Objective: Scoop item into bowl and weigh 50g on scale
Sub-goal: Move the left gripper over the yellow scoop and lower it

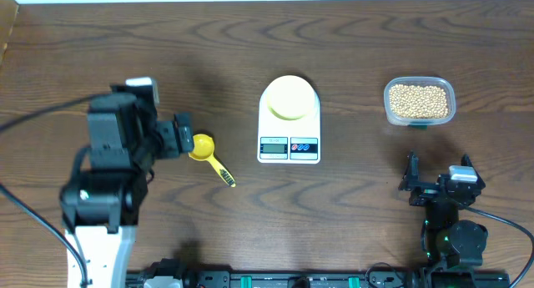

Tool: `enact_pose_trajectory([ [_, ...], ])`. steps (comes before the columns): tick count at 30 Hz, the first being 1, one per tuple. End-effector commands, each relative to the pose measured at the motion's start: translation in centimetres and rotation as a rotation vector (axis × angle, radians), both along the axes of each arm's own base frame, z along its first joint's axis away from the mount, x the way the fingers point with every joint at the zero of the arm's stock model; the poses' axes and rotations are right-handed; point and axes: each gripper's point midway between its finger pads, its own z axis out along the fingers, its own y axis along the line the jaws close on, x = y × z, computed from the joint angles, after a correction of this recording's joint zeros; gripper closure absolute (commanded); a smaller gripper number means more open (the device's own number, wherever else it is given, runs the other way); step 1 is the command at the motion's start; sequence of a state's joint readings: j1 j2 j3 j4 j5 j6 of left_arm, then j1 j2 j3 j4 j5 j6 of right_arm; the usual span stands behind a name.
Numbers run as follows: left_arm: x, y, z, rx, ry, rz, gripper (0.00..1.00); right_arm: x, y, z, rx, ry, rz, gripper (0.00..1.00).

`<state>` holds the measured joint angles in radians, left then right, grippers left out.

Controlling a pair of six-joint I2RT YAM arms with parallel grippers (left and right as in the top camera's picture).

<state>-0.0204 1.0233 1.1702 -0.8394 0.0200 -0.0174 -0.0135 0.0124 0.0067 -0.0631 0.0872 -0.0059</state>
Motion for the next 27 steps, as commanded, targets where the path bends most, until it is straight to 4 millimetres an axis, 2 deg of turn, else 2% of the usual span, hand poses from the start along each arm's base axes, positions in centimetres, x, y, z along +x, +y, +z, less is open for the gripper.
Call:
enact_pose_trajectory([
  [1, 1.1, 0.1, 1.4, 0.045, 0.076, -0.039, 0.02, 0.0, 0.0, 0.0, 0.016, -0.002, -0.004, 0.01],
  [6, 2.1, 0.2, -1.2, 0.053, 0.235, -0.047, 0.02, 0.0, 0.0, 0.0, 0.016, -0.002, -0.004, 0.01],
  [16, 3.1, 0.6, -9.3, 0.096, 0.551, -0.077, 0.02, 0.0, 0.0, 0.0, 0.016, -0.002, -0.004, 0.01],
  [22, 3.1, 0.6, -12.7, 0.092, 0.669, -0.083, 0.02, 0.0, 0.0, 0.0, 0.016, -0.002, -0.004, 0.01],
  [27, 2.4, 0.6, -14.7, 0.091, 0.736, -0.086, 0.02, 0.0, 0.0, 0.0, 0.016, -0.002, -0.004, 0.01],
])
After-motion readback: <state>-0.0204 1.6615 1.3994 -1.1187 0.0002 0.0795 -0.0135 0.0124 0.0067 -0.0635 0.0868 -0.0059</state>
